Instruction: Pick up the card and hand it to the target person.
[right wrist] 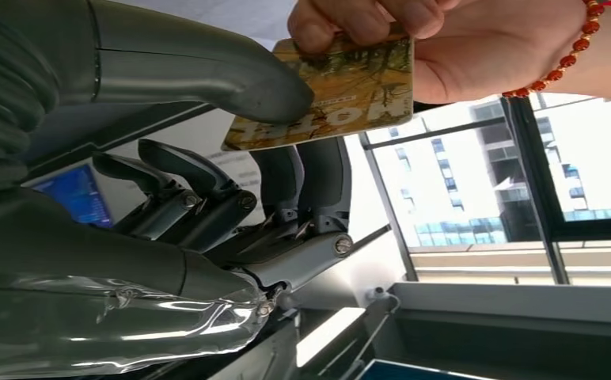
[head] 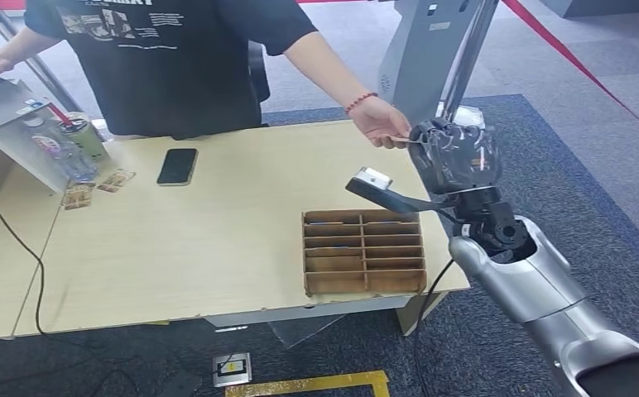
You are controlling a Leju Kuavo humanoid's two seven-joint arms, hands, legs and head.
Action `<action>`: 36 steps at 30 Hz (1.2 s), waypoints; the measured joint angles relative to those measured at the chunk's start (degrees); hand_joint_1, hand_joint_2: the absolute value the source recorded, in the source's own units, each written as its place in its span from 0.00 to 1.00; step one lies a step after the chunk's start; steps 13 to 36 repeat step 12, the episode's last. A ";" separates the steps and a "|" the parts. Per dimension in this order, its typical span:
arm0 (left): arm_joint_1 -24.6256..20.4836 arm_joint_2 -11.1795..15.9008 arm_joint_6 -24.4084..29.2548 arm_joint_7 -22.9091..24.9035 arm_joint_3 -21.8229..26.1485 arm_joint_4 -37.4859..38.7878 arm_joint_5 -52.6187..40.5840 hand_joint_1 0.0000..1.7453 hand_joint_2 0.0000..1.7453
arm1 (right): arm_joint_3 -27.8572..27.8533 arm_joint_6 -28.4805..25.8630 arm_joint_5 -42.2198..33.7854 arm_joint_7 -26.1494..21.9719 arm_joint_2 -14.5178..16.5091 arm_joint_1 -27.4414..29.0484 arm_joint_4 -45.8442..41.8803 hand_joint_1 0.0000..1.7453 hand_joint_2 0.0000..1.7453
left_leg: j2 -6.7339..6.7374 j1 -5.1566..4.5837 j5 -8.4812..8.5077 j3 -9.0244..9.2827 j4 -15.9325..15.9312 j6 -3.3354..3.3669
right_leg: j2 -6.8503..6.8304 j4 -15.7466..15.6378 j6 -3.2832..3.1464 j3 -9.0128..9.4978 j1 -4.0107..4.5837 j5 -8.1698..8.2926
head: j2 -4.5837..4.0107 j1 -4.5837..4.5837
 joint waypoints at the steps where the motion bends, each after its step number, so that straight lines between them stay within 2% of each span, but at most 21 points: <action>1: 0.01 -0.01 0.01 0.00 -0.09 0.00 0.03 0.00 1.00 | 0.50 -0.24 0.14 0.16 0.50 -0.79 1.60 1.00 1.00 | 0.00 0.00 0.00 -0.01 0.00 0.00 | -0.01 0.00 0.00 0.00 0.00 0.00 | 0.00 0.01; 4: 0.02 -0.01 0.03 0.02 -0.43 0.00 0.02 0.00 1.00 | 1.77 -0.36 0.40 0.56 1.86 -3.20 6.12 1.00 1.00 | -0.01 0.00 0.01 -0.01 0.00 -0.01 | -0.01 0.00 0.00 0.00 0.00 0.00 | 0.00 0.01; 5: 0.02 -0.01 0.04 0.04 -0.49 0.00 0.02 0.00 1.00 | 2.12 -0.20 0.41 0.59 2.23 -3.90 7.42 0.92 1.00 | -0.02 0.00 0.01 -0.01 0.00 -0.01 | -0.01 0.00 0.00 -0.01 0.00 0.00 | 0.00 0.00; 8: 0.03 -0.01 0.08 0.07 -0.55 0.00 0.04 0.00 1.00 | 3.13 0.83 -0.08 0.12 3.23 -5.67 10.95 0.19 1.00 | -0.02 0.00 0.01 0.00 0.00 -0.01 | -0.01 0.00 0.00 -0.01 0.00 0.00 | 0.00 0.00; 9: 0.02 -0.01 0.08 0.07 -0.58 0.00 0.08 0.00 1.00 | 3.43 1.46 -0.66 -0.35 3.53 -6.15 12.00 0.03 1.00 | -0.01 0.00 0.01 0.00 0.00 -0.01 | -0.01 0.00 0.00 -0.01 0.00 0.00 | 0.00 -0.01; 12: 0.03 0.00 0.08 0.07 -0.65 0.00 0.31 0.00 1.00 | 4.19 3.94 -3.38 -2.19 4.11 -7.02 14.13 0.00 1.00 | -0.02 0.00 0.01 0.01 0.00 -0.01 | -0.02 0.00 0.00 -0.02 0.00 0.00 | 0.00 -0.01; 36: 0.03 0.00 0.08 0.07 -0.65 0.00 0.31 0.00 1.00 | 4.19 3.94 -3.38 -2.19 4.11 -7.02 14.13 0.00 1.00 | -0.02 0.00 0.01 0.01 0.00 -0.01 | -0.02 0.00 0.00 -0.02 0.00 0.00 | 0.00 -0.01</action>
